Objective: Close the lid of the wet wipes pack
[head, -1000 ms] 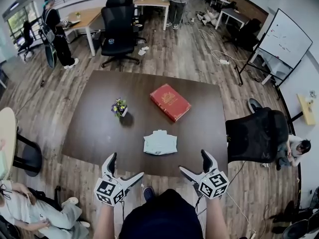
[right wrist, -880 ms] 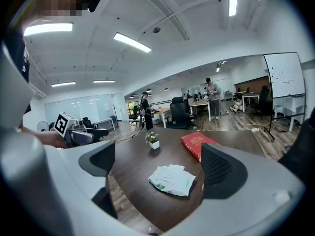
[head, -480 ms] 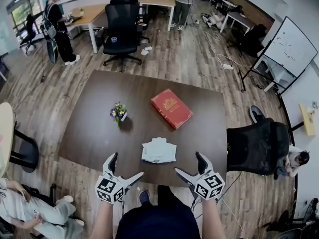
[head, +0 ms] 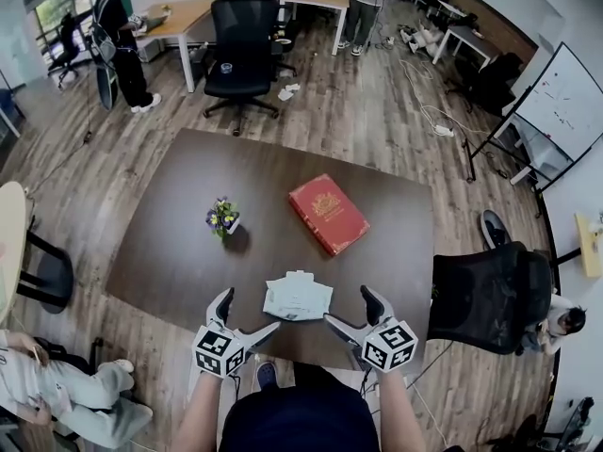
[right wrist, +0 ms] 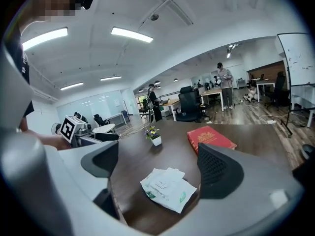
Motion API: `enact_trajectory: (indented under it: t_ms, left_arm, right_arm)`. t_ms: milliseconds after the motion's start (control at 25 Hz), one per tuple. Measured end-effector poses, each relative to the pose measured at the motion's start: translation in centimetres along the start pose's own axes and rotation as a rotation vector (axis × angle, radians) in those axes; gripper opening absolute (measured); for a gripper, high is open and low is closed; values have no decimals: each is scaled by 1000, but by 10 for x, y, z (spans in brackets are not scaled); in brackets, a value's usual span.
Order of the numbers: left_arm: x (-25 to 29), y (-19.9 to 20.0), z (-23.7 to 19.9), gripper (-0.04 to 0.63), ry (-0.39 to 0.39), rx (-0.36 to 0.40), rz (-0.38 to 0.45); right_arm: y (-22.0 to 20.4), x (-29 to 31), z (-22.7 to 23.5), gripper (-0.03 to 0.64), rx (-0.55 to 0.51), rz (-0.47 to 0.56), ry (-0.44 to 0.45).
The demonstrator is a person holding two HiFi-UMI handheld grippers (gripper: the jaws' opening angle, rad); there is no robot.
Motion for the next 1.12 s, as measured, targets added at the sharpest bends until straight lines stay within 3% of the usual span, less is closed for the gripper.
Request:
enact_trajectory:
  t_ms: [400,1120]
  left_arm:
    - [64,-43,6,509,-29,63,-154]
    - [134,-115,4,403,-24,50,-377]
  right_arm:
    - [-6,32,27,485,12,-63,66]
    - [-28,75,60,469,44,-187,144]
Point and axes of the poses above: the fingertips, and each gripper's own axes: x forward along the fingers, z to its right, y out of its top, the point moved 5 cm from there along -x, backward along the fingers, and after that the axes turned 7 degrees about y, right-handed, at the moved point
